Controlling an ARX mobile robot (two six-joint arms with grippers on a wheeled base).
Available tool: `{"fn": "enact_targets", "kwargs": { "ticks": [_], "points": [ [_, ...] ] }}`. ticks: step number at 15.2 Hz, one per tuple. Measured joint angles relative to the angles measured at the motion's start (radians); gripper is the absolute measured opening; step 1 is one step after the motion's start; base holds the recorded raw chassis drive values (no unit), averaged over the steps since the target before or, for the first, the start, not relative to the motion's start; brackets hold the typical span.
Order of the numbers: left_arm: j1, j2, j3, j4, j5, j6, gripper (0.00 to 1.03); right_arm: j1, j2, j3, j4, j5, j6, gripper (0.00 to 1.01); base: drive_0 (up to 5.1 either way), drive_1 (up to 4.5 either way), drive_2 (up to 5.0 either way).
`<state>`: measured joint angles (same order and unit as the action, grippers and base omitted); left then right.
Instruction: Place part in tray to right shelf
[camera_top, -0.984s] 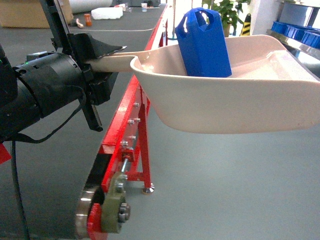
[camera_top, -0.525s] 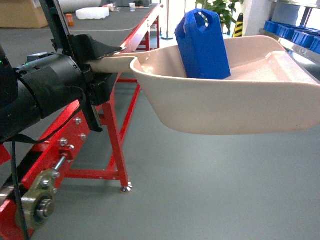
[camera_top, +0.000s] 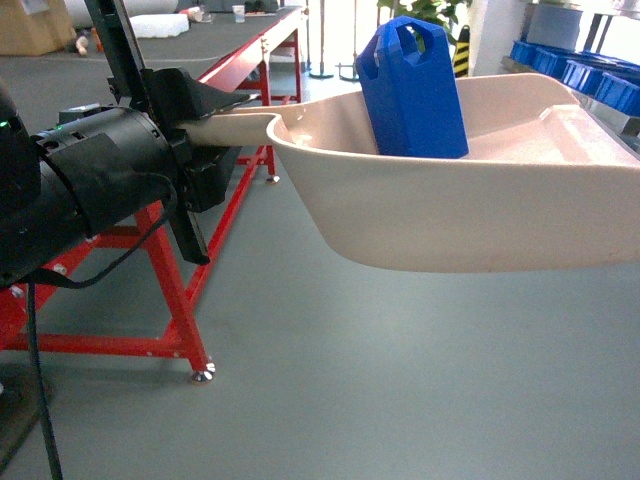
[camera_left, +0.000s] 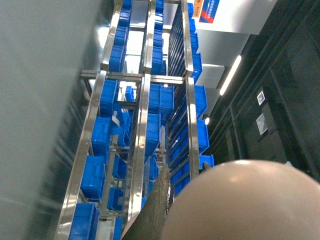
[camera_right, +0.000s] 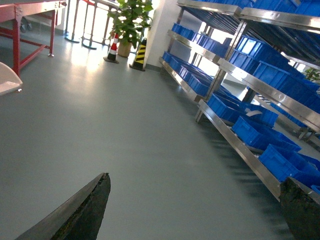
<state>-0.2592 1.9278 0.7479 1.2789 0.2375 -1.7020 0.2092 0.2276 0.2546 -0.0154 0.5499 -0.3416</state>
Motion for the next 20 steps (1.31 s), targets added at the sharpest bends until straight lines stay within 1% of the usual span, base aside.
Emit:
{"fn": "enact_targets", "kwargs": {
  "ticks": [8,10,11,16,20],
  "points": [
    [0.000,0.000,0.000,0.001,-0.001,0.000,0.13,0.000,0.000,0.000,-0.002,0.000,0.000,0.98,5.1,-2.32,-2.3],
    [-0.006,0.002,0.000,-0.012,0.000,0.002,0.13,0.000,0.002,0.000,-0.005,0.002,0.000,0.98,0.0,0.00,0.0],
    [-0.013,0.001,0.002,0.006,0.007,0.000,0.13,0.000,0.000,0.000,-0.003,0.002,0.000,0.98,0.0,0.00,0.0],
    [0.001,0.001,0.002,0.000,-0.001,0.000,0.12,0.000,0.000,0.000,-0.002,0.000,0.000,0.98,0.2,4.52,-4.1],
    [0.001,0.001,0.002,-0.001,0.000,0.000,0.12,0.000,0.000,0.000,-0.003,0.000,0.000,0.98,-0.1,4.26,-4.4]
  ]
}}
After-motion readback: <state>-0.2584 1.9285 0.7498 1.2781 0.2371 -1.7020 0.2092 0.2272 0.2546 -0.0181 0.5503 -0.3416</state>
